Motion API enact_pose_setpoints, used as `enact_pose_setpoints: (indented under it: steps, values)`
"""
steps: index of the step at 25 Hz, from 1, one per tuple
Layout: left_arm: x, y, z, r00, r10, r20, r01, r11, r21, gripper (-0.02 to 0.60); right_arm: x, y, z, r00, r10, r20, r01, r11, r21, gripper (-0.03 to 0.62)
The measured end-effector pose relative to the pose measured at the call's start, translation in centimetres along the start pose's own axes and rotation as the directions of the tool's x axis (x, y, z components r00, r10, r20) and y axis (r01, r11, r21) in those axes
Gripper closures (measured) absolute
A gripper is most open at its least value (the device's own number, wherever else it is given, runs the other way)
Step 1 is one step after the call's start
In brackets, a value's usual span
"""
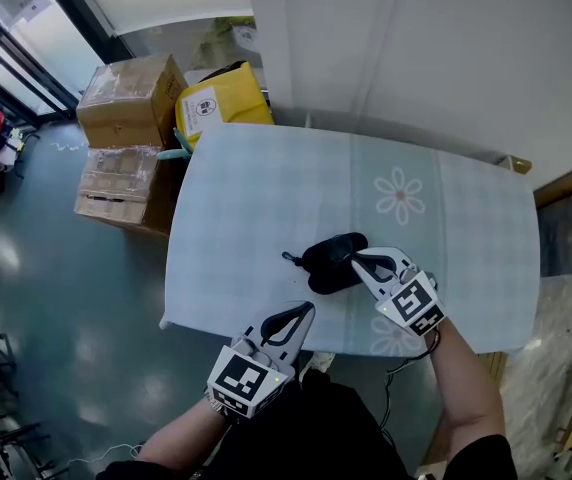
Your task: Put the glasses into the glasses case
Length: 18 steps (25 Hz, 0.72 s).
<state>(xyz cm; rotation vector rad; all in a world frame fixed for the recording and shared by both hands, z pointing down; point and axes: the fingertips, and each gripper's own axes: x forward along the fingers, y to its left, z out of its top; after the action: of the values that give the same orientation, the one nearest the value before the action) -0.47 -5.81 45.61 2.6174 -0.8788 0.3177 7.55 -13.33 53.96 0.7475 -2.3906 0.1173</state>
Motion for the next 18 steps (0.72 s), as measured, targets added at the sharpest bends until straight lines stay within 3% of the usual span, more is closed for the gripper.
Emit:
enact_pose_setpoints:
  steps: [9,18]
  values:
    - [0.5,1.0,-1.3,1.000,-0.017,-0.015,0.016,1.000,-0.027,0.555,3.5,0.9,-3.2,0.976,0.118,-0.182,-0.140,0.984,-0.114,0.560]
    - [0.8,1.4,-2.4,0.999,-0.034,-0.035,0.032,0.998,-0.062,0.555,5.5,2.5,-6.9,0.885,0.255,-0.390,-0.353,0.912,-0.206,0.560]
